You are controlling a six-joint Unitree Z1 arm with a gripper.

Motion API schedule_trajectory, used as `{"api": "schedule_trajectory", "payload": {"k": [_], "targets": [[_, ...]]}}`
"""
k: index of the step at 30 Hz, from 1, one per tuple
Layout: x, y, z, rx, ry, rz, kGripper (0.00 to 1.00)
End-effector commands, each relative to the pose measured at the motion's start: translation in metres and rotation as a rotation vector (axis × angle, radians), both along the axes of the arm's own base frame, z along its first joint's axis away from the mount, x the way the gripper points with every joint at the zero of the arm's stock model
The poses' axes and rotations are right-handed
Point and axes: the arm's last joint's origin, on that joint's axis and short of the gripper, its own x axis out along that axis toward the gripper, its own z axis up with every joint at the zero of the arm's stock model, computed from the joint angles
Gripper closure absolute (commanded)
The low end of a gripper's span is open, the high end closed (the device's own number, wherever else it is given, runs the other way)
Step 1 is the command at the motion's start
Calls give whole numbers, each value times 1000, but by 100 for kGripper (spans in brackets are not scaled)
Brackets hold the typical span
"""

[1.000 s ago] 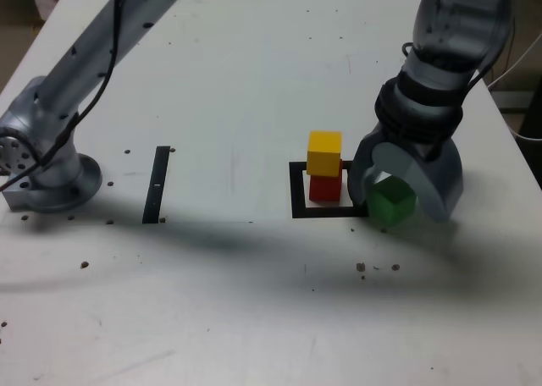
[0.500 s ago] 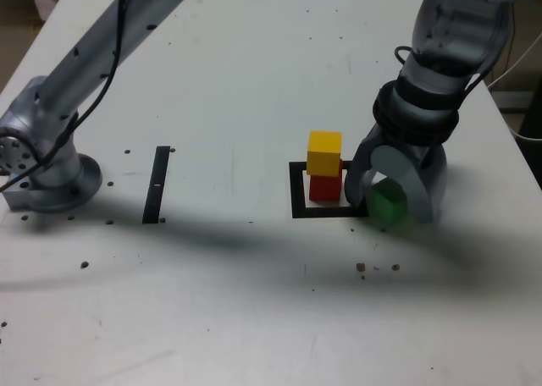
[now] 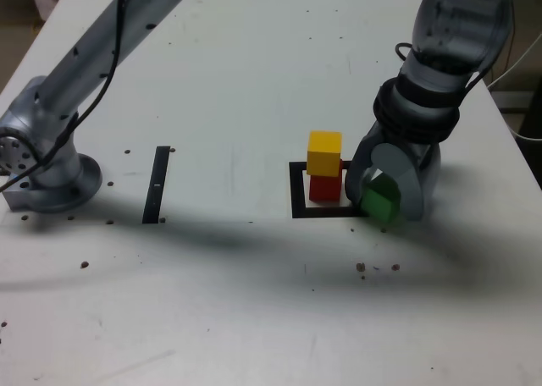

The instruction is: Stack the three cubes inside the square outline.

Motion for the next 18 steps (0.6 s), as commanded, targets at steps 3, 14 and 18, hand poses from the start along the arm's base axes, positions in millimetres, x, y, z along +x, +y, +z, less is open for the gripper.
{"api": "schedule_trajectory", "payload": {"k": [3, 14, 18], "targets": [[0, 1, 2, -2, 0, 2, 70], [-3, -1, 18, -11, -29, -6, 70], [-7, -2, 33, -14, -51, -9, 70]]}}
